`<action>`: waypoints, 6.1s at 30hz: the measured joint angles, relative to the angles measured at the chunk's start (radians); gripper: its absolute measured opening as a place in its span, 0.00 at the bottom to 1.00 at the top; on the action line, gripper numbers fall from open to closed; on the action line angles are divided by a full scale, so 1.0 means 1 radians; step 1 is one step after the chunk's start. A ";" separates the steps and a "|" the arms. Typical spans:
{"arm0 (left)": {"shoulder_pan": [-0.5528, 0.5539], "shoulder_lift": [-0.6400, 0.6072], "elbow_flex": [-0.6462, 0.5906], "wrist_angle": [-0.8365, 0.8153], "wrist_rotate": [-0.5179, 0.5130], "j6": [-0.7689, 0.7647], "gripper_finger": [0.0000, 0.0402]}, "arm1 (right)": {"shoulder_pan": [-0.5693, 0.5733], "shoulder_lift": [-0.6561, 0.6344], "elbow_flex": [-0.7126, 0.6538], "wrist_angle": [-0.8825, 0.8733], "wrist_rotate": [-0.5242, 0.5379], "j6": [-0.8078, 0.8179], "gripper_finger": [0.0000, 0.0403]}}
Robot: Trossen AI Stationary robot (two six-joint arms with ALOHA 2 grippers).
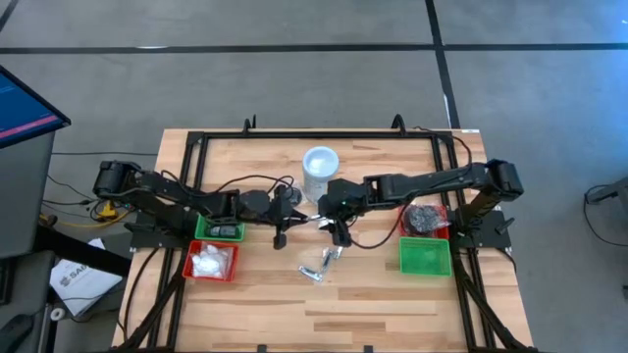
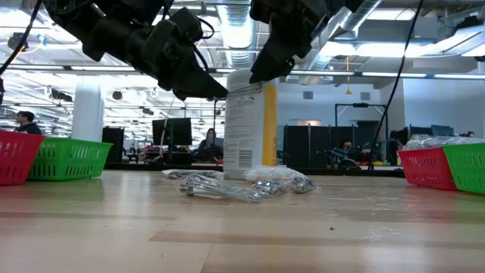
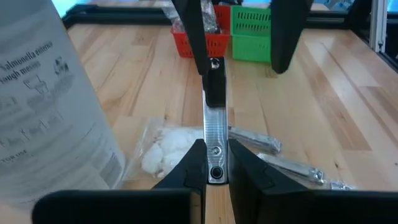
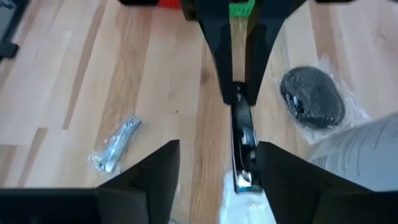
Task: Pick & Place Travel size toiletries
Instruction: Put the nail cutter into the right green bin
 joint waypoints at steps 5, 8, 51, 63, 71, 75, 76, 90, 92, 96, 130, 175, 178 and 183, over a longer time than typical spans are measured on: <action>-0.001 -0.001 0.000 0.012 0.004 0.001 0.07 | -0.007 -0.001 0.000 0.017 0.000 -0.002 0.53; -0.001 -0.001 0.000 0.016 0.007 0.001 0.07 | -0.019 -0.001 0.000 0.015 0.000 -0.002 0.53; -0.002 -0.002 0.001 0.026 0.028 0.000 0.13 | -0.003 0.052 0.000 0.042 0.027 0.021 0.12; -0.023 -0.020 0.001 0.032 0.028 0.000 0.22 | 0.020 0.043 0.027 -0.093 0.077 0.059 0.12; -0.043 -0.058 0.001 0.025 0.027 -0.001 0.26 | 0.065 0.043 0.095 -0.294 0.101 0.117 0.12; -0.053 -0.059 0.001 0.026 0.027 -0.004 0.26 | 0.091 0.043 0.101 -0.404 0.101 0.192 0.12; -0.055 -0.059 0.001 0.027 0.027 -0.004 0.26 | 0.097 0.043 0.101 -0.433 0.101 0.214 0.12; -0.056 -0.059 0.001 0.026 0.027 -0.004 0.26 | 0.214 -0.015 0.101 -0.819 0.101 0.589 0.12; -0.056 -0.059 0.001 0.026 0.027 -0.004 0.26 | 0.244 -0.040 0.098 -0.860 0.101 0.652 0.12; -0.056 -0.059 0.001 0.027 0.027 -0.004 0.26 | 0.314 -0.101 0.073 -0.876 0.102 0.776 0.12; -0.055 -0.059 0.001 0.026 0.027 -0.003 0.26 | 0.676 -0.375 -0.360 -0.782 0.101 1.505 0.14; -0.104 -0.058 -0.005 0.020 0.300 -0.005 0.26 | 0.630 -0.375 -0.426 -0.662 0.128 1.447 0.44; -0.131 -0.057 -0.006 0.018 0.300 -0.005 0.26 | 0.603 -0.375 -0.426 -0.621 0.127 1.377 0.43; -0.170 -0.057 -0.006 0.018 0.298 -0.004 0.26 | 0.552 -0.375 -0.425 -0.543 0.126 1.272 0.41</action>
